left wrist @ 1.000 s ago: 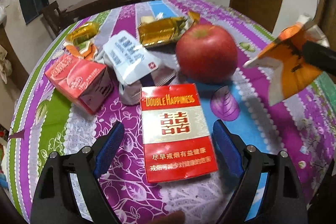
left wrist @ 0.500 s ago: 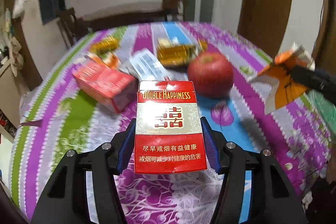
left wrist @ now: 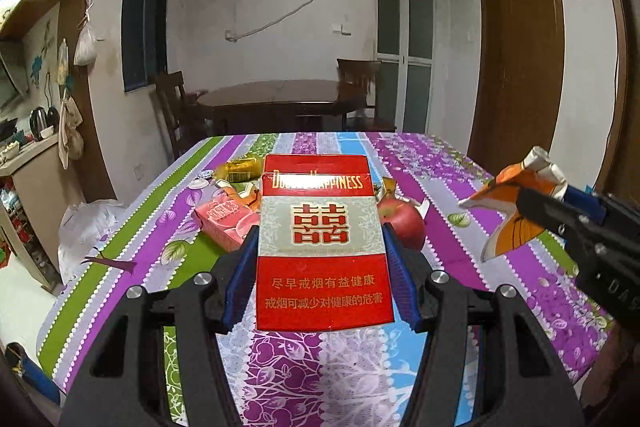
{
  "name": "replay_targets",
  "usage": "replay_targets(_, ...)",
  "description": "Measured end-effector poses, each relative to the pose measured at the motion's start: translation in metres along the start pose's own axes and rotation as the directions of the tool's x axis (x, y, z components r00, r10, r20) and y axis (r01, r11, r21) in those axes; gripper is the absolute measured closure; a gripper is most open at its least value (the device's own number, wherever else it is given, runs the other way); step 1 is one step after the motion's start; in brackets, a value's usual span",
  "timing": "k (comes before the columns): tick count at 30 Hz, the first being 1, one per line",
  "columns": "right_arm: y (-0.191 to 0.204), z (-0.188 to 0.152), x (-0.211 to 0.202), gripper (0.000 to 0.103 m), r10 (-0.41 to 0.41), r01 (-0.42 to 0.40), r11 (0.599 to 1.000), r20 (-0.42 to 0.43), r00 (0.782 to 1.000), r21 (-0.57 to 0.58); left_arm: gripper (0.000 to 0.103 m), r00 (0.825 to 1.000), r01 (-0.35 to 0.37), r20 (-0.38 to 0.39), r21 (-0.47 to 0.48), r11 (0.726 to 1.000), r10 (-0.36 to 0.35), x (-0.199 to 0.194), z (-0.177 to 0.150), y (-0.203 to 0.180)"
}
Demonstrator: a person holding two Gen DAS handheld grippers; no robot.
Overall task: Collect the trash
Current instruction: 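Carry the cigarette pack and orange carton to the green bin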
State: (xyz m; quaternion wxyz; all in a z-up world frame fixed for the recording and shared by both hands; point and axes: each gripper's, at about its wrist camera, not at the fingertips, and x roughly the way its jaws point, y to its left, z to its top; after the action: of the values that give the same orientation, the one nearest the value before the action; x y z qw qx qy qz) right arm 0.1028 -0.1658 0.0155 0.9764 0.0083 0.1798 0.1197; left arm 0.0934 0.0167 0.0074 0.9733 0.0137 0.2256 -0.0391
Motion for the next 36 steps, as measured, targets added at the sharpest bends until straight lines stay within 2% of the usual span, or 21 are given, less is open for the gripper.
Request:
replay_targets(11,-0.004,-0.004,-0.016,0.068,-0.019,0.019,1.000,0.003,1.000,0.003,0.047,1.000,0.017,0.009,0.019,1.000,-0.018,-0.001,0.003,-0.011)
replay_targets(17,-0.033,-0.002,-0.035,0.068,-0.096,0.096,0.995,0.007,0.995,0.019,0.047,0.998,0.064,0.015,0.058,0.996,-0.065,0.004,0.008,-0.042)
replay_targets(21,-0.062,-0.001,-0.050,0.068,-0.160,0.159,0.987,0.010,0.987,0.030,0.047,0.992,0.124,0.014,0.092,0.988,-0.126,0.006,0.011,-0.074)
replay_targets(26,-0.109,0.000,-0.077,0.068,-0.243,0.242,0.969,0.012,0.970,0.057,0.047,0.977,0.211,0.003,0.131,0.969,-0.214,0.011,0.014,-0.118)
replay_targets(29,-0.143,-0.001,-0.098,0.068,-0.305,0.304,0.950,0.007,0.952,0.078,0.047,0.965,0.261,-0.005,0.156,0.953,-0.263,0.012,0.014,-0.149)
replay_targets(36,-0.217,-0.011,-0.146,0.068,-0.422,0.423,0.899,-0.029,0.906,0.114,0.047,0.915,0.399,-0.030,0.208,0.893,-0.402,0.019,0.017,-0.214)
